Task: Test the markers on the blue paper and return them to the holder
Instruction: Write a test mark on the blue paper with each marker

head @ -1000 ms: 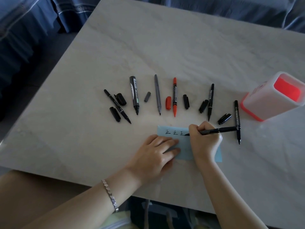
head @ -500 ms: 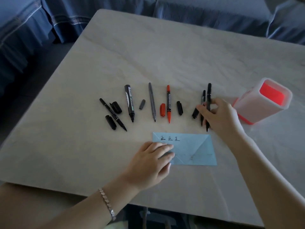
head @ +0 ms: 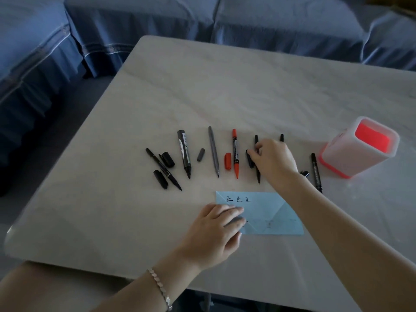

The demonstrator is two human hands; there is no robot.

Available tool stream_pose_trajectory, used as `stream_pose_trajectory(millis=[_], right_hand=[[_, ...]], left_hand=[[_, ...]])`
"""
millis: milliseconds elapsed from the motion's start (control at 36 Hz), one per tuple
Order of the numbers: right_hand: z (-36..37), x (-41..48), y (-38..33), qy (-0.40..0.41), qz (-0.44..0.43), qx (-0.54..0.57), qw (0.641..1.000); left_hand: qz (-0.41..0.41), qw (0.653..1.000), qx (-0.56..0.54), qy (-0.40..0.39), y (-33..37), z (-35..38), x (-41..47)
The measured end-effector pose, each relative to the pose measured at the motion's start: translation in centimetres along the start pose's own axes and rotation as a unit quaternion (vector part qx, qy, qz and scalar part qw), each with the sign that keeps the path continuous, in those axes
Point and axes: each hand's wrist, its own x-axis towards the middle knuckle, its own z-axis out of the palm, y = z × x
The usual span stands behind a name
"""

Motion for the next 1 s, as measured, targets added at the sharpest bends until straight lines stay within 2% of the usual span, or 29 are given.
stream_pose_trajectory(millis=[56, 167, 417, 528, 639, 889, 1000], right_hand=[[0.5, -0.2, -1.0, -0.023, -0.017, 0.005, 1.0], [1.7, 0.3, -2.2, -0.085, 0.019, -0.011, 0.996], [2.0, 0.6, -2.3, -0.084, 0.062, 0.015, 0.994], [0.8, 0.1, -1.6, -0.081, 0.097, 0.131, 0.983], [-1.2, -2.4, 0.6, -0.058, 0.119, 0.313, 0.94], [-2.1, -7.5, 5.1, 0.064, 0.057, 0.418, 0.905], [-0.7, -8.3, 5.2, 0.055, 0.038, 0.44, 0.895]], left_hand=[[-0.001, 1.0, -0.001, 0.003, 0.0, 0.1, 0.0], [-0.001, 1.0, -0.003, 0.008, 0.1, 0.0, 0.0], [-0.006, 1.0, -0.008, -0.001, 0.1, 0.0, 0.0], [-0.006, 1.0, -0.002, -0.011, 0.1, 0.0, 0.0], [-0.005, 1.0, 0.003, -0.01, 0.3, -0.2, 0.0], [0.015, 1.0, 0.013, 0.001, 0.2, -0.2, -0.1], [0.011, 0.999, 0.032, -0.038, 0.0, -0.2, -0.1]])
